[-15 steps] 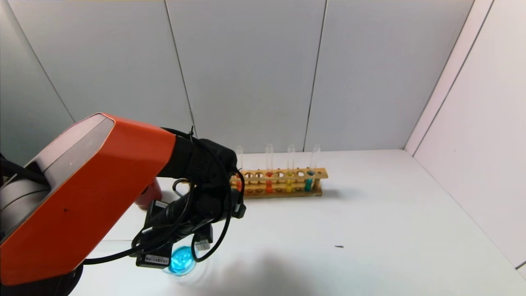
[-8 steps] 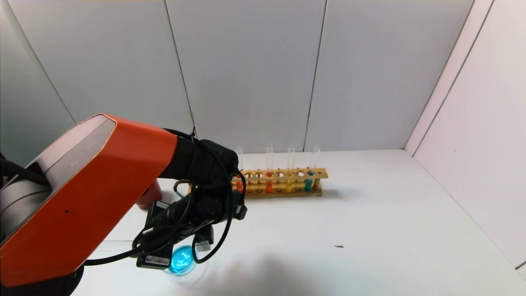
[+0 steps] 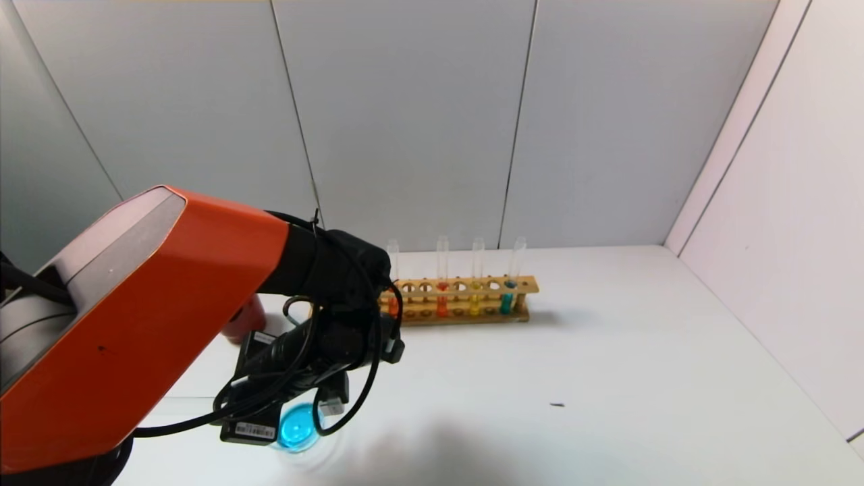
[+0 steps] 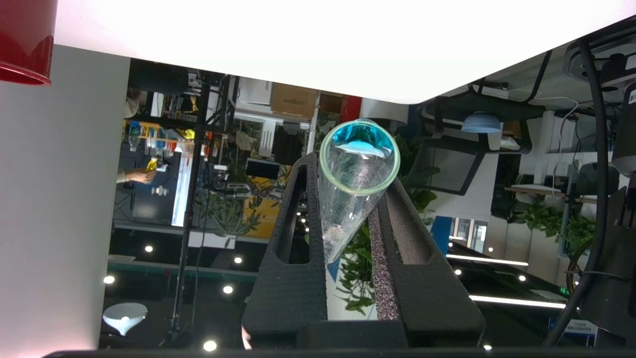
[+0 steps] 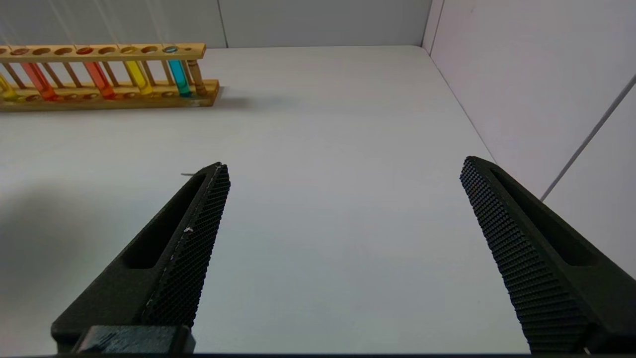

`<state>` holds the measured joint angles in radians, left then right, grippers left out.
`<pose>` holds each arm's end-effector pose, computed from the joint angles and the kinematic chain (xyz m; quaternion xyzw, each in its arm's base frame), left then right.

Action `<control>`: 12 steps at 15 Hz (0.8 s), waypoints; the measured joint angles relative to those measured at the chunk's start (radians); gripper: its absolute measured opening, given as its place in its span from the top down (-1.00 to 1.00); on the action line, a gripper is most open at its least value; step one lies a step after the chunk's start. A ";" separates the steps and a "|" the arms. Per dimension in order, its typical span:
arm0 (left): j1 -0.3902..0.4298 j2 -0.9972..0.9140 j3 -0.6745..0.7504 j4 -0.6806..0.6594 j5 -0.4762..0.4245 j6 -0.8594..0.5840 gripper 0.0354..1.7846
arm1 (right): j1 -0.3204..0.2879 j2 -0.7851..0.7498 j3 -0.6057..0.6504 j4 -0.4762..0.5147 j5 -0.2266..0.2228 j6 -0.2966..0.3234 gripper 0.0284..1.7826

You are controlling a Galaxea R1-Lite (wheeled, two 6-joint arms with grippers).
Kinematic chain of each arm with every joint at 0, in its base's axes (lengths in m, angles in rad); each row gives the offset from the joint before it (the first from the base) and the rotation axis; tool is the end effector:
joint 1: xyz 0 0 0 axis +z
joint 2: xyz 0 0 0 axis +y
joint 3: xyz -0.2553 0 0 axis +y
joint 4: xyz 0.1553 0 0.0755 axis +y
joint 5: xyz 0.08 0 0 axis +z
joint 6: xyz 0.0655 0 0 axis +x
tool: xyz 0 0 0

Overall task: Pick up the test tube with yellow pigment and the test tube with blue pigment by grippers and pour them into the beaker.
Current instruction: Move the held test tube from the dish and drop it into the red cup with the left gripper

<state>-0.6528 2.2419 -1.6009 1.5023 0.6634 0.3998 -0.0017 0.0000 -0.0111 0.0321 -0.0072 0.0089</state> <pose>0.2287 -0.1241 0.0570 0.6213 0.6813 -0.1354 0.3625 0.0446 -0.0005 0.0742 0.0044 0.0105 -0.0045 0.9999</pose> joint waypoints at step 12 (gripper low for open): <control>0.057 -0.091 0.026 -0.045 -0.040 -0.029 0.69 | 0.000 0.000 0.000 0.000 0.000 0.000 -0.91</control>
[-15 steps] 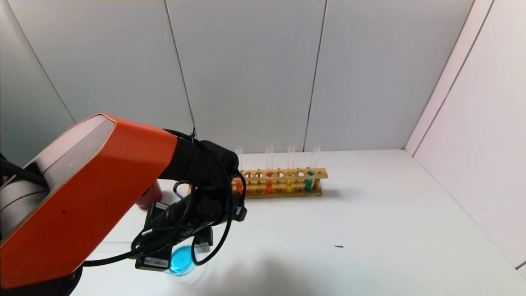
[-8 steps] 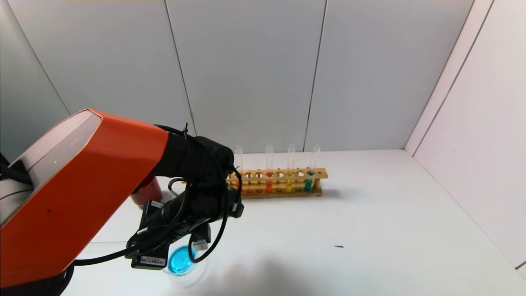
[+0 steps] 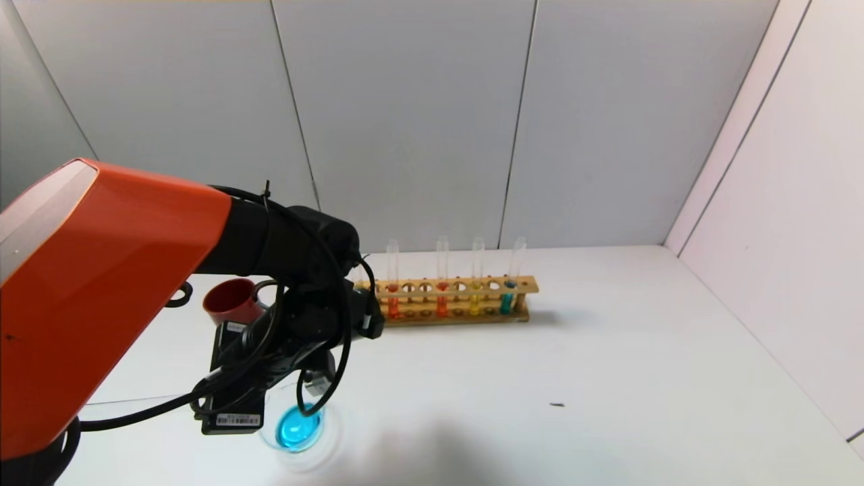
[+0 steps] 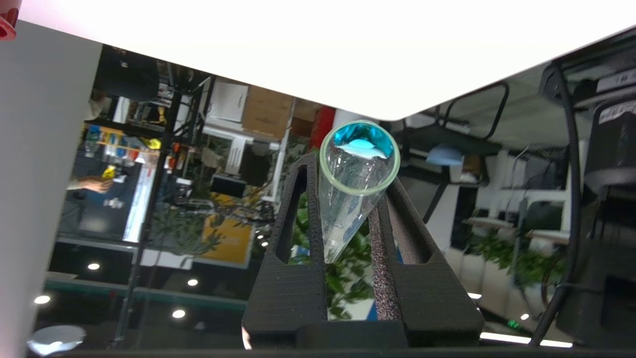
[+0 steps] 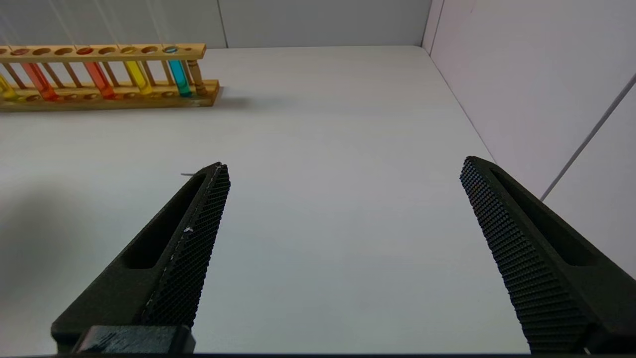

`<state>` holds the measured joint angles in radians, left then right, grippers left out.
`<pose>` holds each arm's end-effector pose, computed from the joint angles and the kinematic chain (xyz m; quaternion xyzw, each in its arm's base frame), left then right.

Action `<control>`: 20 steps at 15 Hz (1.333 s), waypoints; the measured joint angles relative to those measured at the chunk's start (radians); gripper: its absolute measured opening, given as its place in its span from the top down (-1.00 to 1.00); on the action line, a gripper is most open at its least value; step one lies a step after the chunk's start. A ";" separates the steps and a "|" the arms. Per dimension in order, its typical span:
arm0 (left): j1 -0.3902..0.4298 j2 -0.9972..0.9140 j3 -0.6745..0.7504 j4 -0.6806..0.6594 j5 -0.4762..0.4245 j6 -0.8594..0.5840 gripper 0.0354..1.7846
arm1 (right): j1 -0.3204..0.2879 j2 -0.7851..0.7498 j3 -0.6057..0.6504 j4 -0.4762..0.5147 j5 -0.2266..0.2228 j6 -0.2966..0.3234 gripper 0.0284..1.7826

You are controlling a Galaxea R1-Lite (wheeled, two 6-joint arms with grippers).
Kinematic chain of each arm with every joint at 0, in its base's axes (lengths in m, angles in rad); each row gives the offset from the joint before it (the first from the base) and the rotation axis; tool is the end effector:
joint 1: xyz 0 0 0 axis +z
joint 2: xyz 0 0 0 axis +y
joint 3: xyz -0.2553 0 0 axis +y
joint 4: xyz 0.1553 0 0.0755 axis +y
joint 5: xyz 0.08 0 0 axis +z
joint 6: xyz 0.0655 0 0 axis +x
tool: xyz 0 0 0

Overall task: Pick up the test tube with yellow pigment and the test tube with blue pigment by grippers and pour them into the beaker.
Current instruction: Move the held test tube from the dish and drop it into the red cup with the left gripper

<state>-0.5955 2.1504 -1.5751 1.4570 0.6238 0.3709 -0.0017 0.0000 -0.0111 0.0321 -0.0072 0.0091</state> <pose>0.2300 -0.1096 0.0732 0.5755 0.6864 -0.1212 0.4278 0.0446 -0.0005 0.0742 0.0045 0.0105 -0.0045 0.9999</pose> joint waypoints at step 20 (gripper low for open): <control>0.052 -0.303 0.144 -0.518 -0.177 -0.446 0.69 | 0.000 0.000 0.000 0.000 0.000 0.000 -0.91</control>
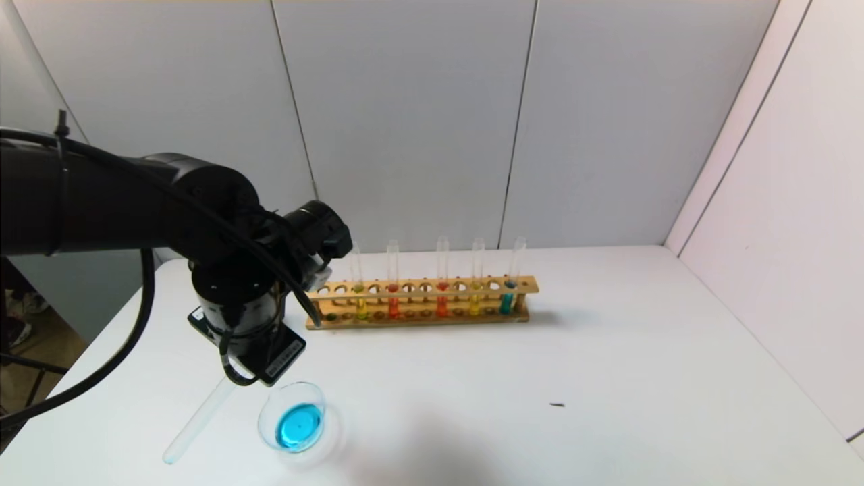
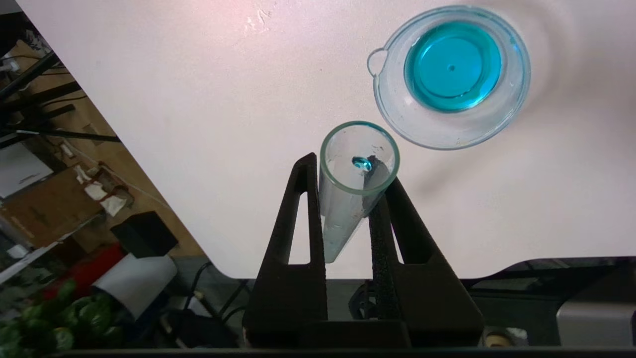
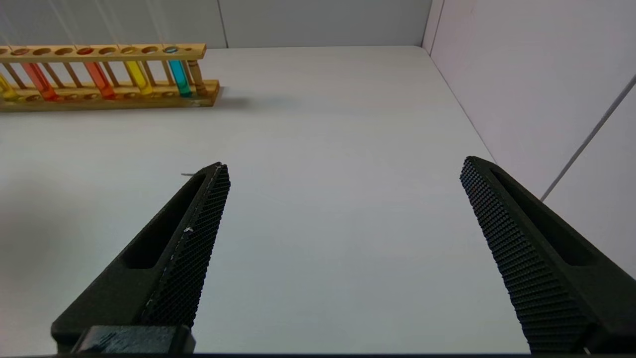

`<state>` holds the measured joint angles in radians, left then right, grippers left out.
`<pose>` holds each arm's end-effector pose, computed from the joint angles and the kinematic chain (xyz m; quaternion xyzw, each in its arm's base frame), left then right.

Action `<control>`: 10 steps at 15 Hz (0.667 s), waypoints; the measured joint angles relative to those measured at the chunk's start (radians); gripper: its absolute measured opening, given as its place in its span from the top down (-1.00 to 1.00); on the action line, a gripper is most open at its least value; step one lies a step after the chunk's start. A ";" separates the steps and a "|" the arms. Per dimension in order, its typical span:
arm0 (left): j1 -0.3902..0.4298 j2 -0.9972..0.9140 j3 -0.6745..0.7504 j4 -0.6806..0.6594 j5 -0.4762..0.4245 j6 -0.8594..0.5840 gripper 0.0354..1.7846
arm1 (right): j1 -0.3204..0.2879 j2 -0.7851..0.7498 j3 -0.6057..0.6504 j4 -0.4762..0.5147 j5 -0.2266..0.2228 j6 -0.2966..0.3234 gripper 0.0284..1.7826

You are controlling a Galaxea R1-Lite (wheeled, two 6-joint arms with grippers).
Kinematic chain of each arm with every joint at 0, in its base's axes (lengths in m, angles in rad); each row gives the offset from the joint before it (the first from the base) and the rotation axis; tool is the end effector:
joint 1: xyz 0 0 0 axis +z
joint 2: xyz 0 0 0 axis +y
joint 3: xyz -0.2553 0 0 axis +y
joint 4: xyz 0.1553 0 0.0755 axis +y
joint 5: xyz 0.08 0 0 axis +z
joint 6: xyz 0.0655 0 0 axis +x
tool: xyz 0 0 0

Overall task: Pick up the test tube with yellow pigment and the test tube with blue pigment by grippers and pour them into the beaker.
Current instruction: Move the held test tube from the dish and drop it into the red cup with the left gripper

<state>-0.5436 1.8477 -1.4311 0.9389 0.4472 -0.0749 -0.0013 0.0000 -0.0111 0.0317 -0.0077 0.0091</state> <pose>0.2475 -0.1165 0.1159 0.2687 0.5527 -0.0169 0.7887 0.0446 -0.0006 0.0742 0.0045 0.0103 -0.0045 0.9999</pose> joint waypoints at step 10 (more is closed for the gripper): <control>0.161 -0.251 0.164 -0.367 -0.010 0.002 0.69 | 0.000 0.000 0.000 0.000 0.000 0.000 -0.91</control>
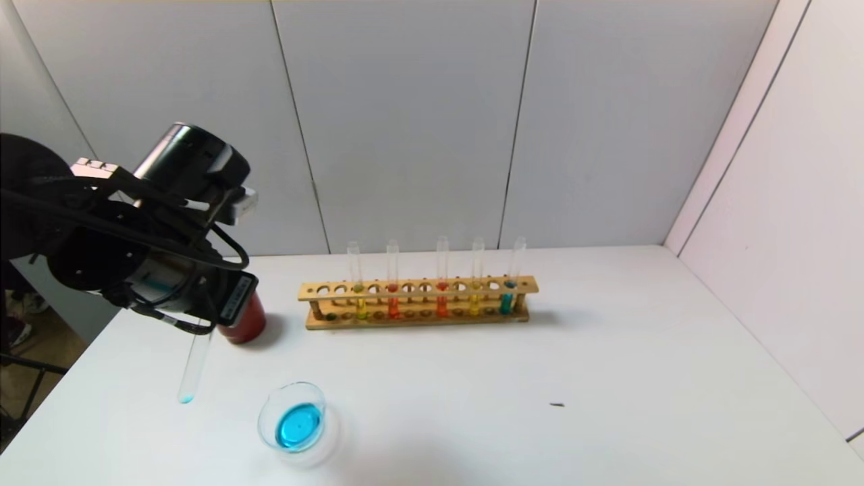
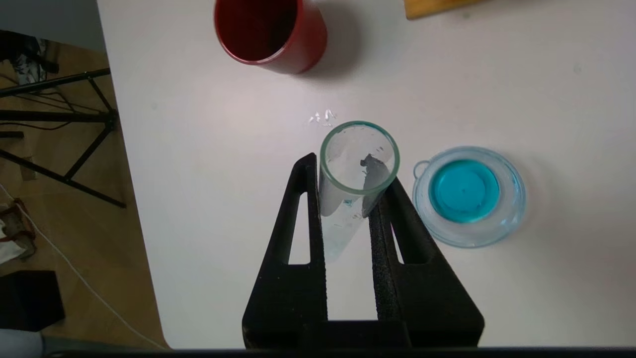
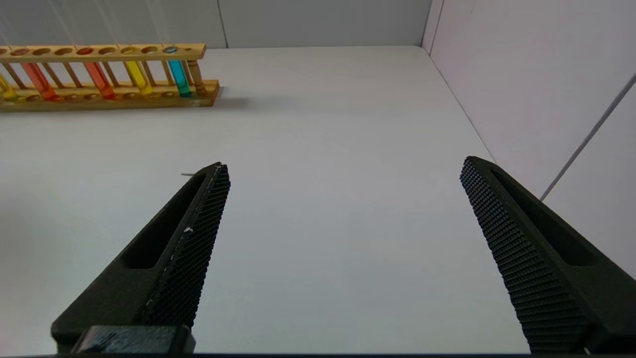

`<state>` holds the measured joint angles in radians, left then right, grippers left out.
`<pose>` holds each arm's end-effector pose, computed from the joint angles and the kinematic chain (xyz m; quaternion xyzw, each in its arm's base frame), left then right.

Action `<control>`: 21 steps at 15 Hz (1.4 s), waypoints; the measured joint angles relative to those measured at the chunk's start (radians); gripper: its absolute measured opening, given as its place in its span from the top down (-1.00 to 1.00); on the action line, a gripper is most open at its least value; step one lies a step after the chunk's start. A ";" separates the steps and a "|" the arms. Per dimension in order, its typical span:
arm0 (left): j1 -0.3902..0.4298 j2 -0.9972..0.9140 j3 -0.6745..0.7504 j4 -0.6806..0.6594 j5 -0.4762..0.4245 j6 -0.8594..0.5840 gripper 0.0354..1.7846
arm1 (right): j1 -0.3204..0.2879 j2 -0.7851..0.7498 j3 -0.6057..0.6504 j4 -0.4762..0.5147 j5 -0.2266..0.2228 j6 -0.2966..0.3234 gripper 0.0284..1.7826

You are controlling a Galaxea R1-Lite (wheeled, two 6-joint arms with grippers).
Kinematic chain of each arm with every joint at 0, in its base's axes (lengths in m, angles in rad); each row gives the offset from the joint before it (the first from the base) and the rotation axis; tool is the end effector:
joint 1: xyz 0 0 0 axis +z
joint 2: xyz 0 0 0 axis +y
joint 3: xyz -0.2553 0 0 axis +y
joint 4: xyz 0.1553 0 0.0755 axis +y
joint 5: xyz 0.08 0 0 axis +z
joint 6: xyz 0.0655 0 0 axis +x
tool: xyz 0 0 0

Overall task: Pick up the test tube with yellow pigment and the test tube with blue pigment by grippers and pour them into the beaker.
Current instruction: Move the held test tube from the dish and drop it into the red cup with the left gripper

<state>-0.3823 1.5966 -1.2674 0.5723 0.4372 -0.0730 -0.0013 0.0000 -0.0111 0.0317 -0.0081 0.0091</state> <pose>0.2557 -0.0729 0.1672 0.1406 0.3984 0.0393 0.9055 0.0446 -0.0006 0.0742 0.0045 0.0103 -0.0047 0.9999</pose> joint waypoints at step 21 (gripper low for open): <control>0.312 0.163 0.018 -0.637 -0.194 0.078 0.69 | 0.000 0.000 0.000 0.000 0.000 0.000 -0.91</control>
<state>-0.0706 1.7594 -1.2498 -0.0645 0.2434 0.0047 -0.0017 0.0000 -0.0111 0.0321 -0.0077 0.0091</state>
